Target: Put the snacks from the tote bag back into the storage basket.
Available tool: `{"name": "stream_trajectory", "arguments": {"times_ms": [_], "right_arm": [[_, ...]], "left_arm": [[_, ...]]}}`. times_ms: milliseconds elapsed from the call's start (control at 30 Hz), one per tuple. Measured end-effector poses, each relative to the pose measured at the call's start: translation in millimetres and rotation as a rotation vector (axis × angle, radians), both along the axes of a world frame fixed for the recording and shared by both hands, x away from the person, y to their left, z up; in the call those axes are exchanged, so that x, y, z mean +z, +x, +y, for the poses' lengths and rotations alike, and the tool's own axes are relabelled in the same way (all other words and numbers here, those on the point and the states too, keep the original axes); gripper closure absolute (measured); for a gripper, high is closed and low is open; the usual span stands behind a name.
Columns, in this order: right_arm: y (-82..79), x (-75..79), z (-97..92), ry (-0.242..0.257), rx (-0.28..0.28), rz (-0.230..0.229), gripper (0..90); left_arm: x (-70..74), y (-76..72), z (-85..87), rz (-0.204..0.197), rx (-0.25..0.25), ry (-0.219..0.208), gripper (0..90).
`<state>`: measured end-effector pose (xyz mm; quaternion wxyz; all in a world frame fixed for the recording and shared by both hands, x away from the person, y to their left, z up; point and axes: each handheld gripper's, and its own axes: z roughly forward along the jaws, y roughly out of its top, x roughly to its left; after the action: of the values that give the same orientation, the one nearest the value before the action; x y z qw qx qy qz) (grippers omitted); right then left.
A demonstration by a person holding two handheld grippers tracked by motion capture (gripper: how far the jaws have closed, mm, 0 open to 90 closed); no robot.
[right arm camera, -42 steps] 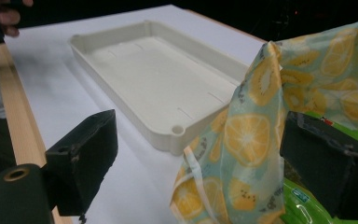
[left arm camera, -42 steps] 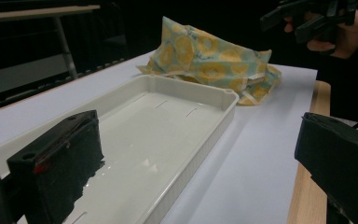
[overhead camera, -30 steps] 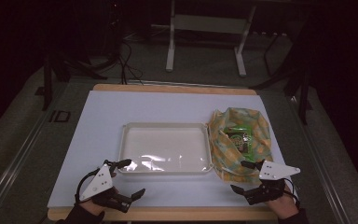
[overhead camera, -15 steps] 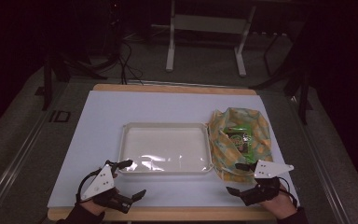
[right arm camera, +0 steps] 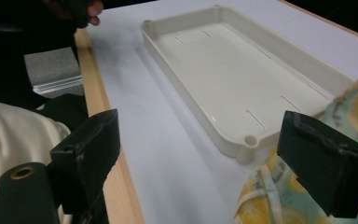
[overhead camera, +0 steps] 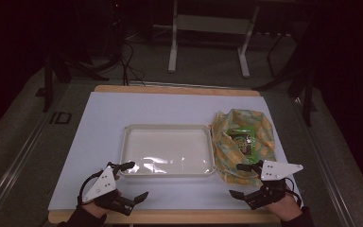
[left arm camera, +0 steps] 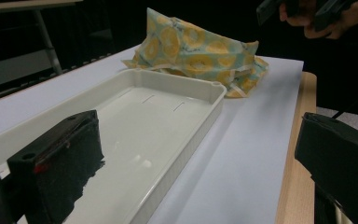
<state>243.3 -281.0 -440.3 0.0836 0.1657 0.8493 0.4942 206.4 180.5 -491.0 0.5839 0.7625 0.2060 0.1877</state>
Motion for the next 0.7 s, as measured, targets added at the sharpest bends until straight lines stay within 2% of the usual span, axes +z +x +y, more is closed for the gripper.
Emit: {"name": "stream_trajectory", "arguments": {"times_ms": [367,700], "right_arm": [[2.3,29.8,0.9,0.040,0.018,-0.067,14.3],[4.8,44.9,2.2,0.045,0.025,-0.101,14.3]], "left_arm": [[-0.1,0.3,0.1,-0.001,0.004,-0.004,1.1],[0.1,0.3,0.3,-0.001,0.004,-0.005,1.1]]}}
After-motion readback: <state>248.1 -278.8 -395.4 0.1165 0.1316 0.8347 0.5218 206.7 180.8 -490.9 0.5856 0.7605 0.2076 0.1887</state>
